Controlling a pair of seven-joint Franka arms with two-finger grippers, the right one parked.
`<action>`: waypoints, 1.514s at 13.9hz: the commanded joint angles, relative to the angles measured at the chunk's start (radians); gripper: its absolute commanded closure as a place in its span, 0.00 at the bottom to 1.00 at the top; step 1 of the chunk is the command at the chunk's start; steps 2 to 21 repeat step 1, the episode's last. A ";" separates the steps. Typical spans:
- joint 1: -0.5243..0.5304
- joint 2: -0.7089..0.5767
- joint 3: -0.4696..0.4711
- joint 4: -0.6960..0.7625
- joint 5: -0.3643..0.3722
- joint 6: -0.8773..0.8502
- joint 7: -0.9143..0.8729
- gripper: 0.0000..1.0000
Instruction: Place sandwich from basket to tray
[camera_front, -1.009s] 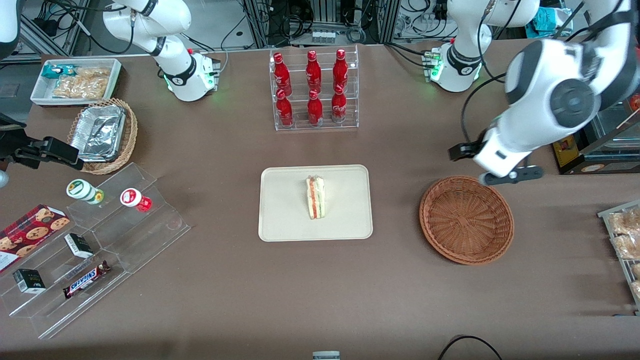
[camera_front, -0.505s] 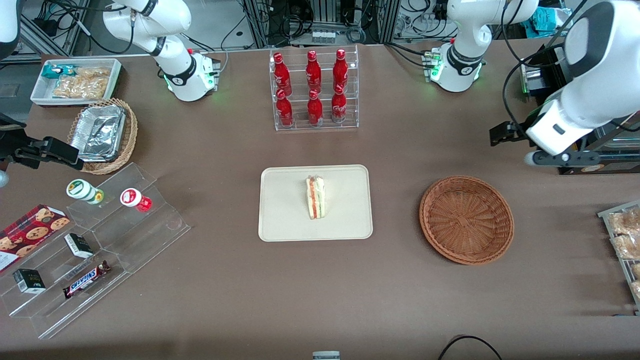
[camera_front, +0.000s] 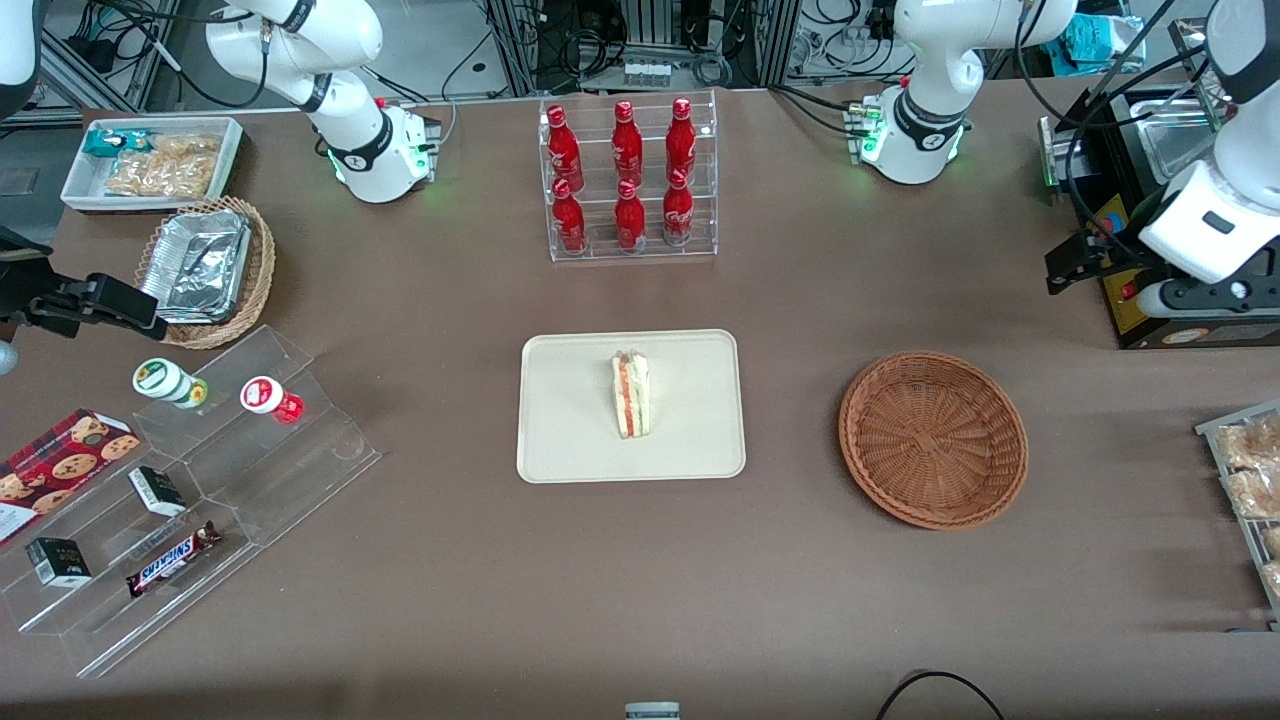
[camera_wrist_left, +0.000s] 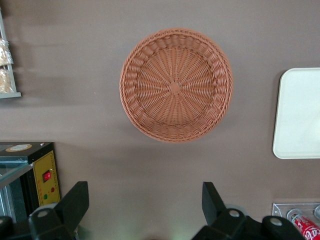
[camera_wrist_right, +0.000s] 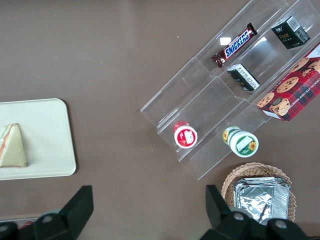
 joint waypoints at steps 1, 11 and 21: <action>0.007 0.016 -0.002 0.042 0.013 -0.018 0.007 0.00; 0.007 0.016 -0.002 0.042 0.013 -0.018 0.007 0.00; 0.007 0.016 -0.002 0.042 0.013 -0.018 0.007 0.00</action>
